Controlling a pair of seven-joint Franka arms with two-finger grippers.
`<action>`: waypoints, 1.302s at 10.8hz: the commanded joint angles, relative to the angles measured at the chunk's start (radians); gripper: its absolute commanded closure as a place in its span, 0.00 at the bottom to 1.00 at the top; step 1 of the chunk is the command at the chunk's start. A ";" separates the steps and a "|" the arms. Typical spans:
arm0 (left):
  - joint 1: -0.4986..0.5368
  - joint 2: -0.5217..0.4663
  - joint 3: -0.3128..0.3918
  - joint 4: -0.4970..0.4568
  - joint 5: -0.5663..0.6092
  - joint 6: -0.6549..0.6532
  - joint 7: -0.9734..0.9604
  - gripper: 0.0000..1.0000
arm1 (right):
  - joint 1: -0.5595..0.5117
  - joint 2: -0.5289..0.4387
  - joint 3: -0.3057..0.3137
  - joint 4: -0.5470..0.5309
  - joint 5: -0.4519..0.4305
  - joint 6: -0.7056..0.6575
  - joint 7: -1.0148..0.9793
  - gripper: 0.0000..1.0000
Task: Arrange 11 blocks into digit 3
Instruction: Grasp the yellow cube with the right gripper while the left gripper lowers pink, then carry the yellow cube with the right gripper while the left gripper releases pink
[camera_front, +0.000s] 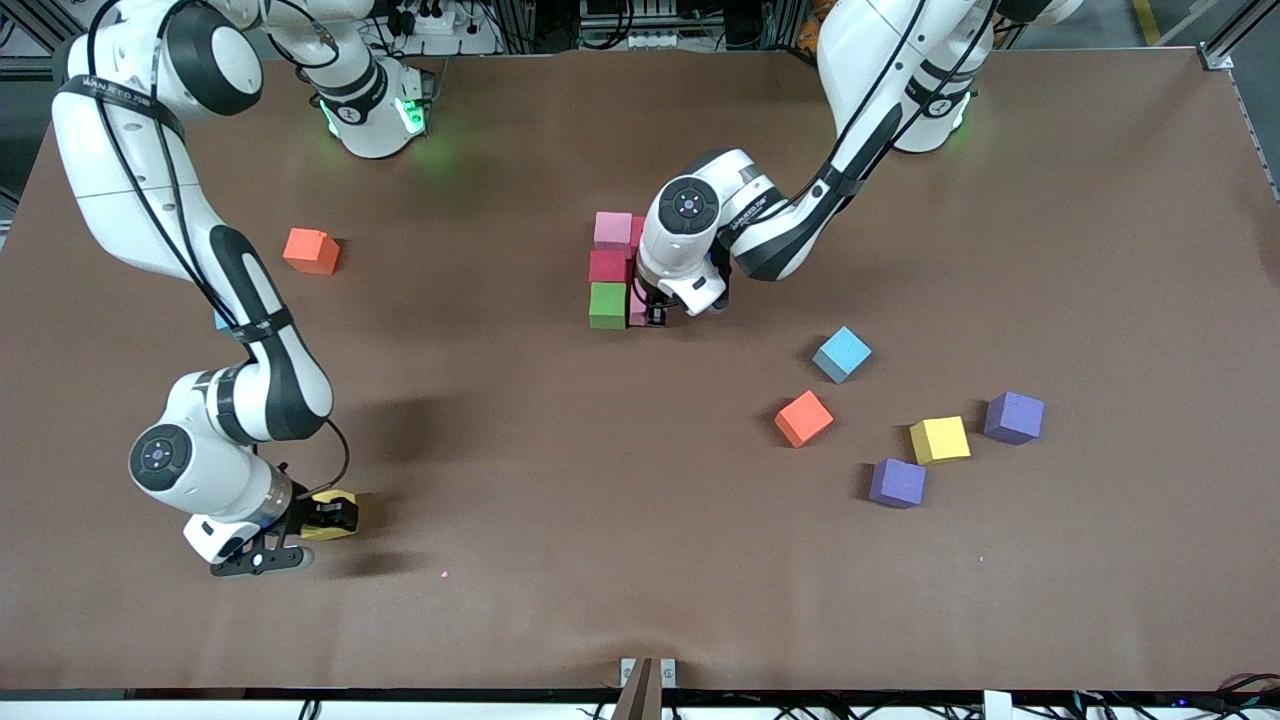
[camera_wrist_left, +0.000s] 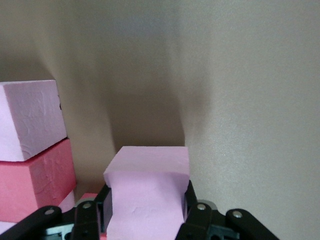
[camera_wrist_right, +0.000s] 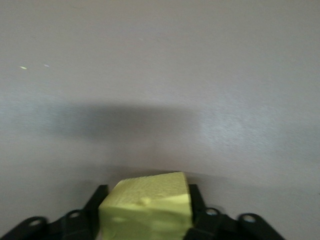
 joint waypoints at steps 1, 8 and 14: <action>-0.045 0.017 0.037 0.023 0.028 0.002 -0.037 0.61 | 0.010 -0.021 0.007 -0.005 0.011 -0.017 -0.020 0.90; -0.071 0.036 0.062 0.049 0.028 0.002 -0.049 0.60 | 0.053 -0.136 0.048 -0.027 0.163 -0.186 0.051 0.85; -0.073 0.042 0.062 0.053 0.030 0.002 -0.047 0.23 | 0.341 -0.220 -0.065 -0.126 0.151 -0.166 0.367 0.80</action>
